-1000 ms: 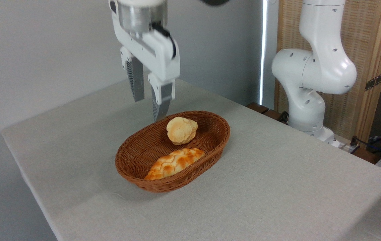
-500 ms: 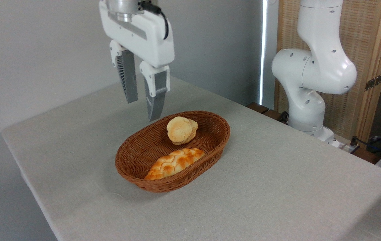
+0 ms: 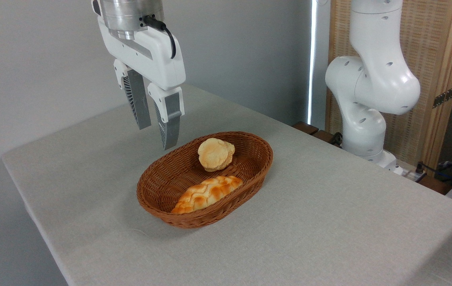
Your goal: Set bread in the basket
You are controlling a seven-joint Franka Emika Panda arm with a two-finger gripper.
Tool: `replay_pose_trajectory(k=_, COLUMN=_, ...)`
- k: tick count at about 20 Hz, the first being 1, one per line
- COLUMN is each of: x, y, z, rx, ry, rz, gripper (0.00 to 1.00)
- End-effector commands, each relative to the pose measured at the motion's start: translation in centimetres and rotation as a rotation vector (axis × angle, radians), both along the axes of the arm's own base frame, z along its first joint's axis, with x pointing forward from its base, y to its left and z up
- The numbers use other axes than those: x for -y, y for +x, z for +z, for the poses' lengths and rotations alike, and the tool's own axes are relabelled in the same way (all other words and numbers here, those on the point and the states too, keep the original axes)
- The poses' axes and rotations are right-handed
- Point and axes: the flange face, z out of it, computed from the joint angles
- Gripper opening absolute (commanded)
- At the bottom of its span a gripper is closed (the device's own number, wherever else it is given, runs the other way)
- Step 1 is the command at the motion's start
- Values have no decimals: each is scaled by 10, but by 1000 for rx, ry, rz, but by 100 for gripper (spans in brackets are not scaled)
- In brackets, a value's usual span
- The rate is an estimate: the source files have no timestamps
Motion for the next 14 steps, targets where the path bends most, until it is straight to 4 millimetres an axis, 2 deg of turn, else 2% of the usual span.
replay_pose_trajectory(k=1, x=-8, y=-17, z=-1, rx=-14, ry=15, rz=-92, gripper=100)
replay_pose_trajectory(k=9, x=-13, y=-20, z=-3, rx=-20, ry=10, rz=-76, gripper=100)
replay_pose_trajectory(k=14, x=-13, y=-20, z=-6, rx=-39, ry=14, rz=26, gripper=100)
